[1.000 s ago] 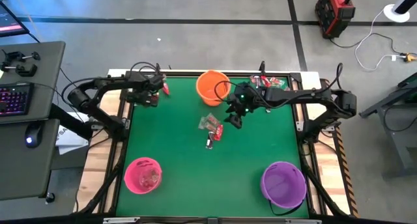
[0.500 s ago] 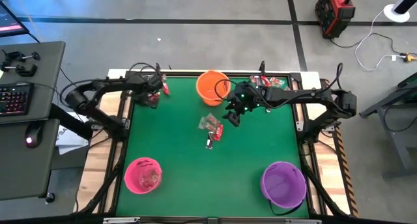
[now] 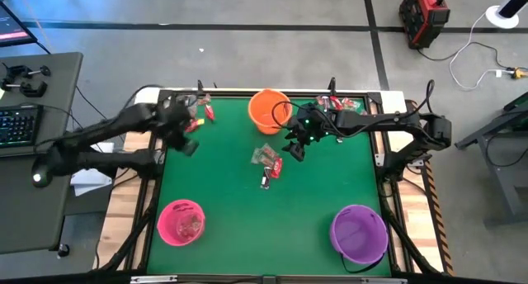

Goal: Sort candy by brand, put in halloween buckets
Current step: Put the blue gummy into the pink bucket

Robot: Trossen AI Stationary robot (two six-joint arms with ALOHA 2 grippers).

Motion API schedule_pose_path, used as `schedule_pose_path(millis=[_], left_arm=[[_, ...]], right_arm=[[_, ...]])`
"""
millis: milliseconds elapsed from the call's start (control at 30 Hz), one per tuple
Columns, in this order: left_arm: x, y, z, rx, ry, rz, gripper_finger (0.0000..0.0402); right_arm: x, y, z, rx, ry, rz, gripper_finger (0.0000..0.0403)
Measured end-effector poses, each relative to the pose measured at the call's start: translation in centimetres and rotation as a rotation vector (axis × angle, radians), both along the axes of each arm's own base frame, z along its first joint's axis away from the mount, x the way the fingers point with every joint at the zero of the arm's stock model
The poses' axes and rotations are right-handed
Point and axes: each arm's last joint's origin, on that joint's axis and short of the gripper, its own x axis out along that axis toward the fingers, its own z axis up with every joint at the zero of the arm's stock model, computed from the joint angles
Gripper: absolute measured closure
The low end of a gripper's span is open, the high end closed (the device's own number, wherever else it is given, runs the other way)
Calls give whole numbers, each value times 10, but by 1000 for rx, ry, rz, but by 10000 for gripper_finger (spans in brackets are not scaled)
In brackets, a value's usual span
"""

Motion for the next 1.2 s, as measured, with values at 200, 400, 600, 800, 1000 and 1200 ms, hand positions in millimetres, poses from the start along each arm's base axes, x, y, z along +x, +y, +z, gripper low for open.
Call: schedule_pose_path(millis=[200,400,600,800,1000,1200], left_arm=[[-15,-54,28,-245,-209,-136,401],[-7,-87,58,-335,-254,-307,401],[16,-135,38,-423,-12,-602,401],[37,-171,14,-407,104,-713,401],[55,-179,12,-431,-6,-708,374],[57,-173,11,-439,19,-647,287]], right_arm=[[-2,-8,0,-8,0,-19,151],[-6,-19,0,-8,0,-55,151],[-8,-27,0,2,0,-92,151],[-9,-27,0,8,-2,-89,151],[-3,-29,14,24,-36,-86,151],[1,-30,37,-34,-39,-33,151]])
